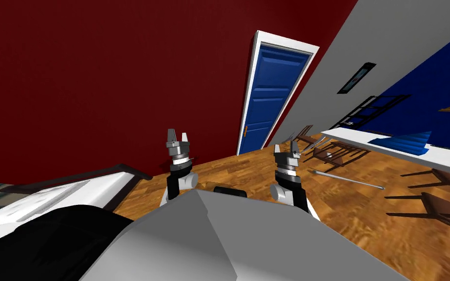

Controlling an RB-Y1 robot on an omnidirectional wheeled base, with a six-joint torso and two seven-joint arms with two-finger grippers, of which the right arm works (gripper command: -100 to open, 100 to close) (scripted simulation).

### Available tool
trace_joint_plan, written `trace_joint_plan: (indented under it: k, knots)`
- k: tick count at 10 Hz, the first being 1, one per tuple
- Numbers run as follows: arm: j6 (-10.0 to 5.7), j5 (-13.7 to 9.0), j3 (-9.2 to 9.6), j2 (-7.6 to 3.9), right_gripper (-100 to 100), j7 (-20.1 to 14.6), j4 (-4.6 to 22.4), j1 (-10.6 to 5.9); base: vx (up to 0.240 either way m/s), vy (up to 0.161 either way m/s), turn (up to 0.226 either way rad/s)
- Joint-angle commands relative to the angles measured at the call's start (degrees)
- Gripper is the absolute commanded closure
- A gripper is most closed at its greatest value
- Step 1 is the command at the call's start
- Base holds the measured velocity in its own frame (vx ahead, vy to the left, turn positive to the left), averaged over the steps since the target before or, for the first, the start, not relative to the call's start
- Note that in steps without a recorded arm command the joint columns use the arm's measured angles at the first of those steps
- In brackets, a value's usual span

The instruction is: Pull the door open

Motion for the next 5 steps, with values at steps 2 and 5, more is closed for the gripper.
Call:
trace_joint_plan:
  k: [2, 5]
  knots:
    - [-0.66, -1.8, -0.14, -0.73, -100, -2.7, 2.2, -0.12, 0.057, -0.048, 0.202]
    - [-1.63, -4.1, -0.26, -1.57, -100, -6.1, 5.6, -0.53, 0.066, -0.068, 0.195]
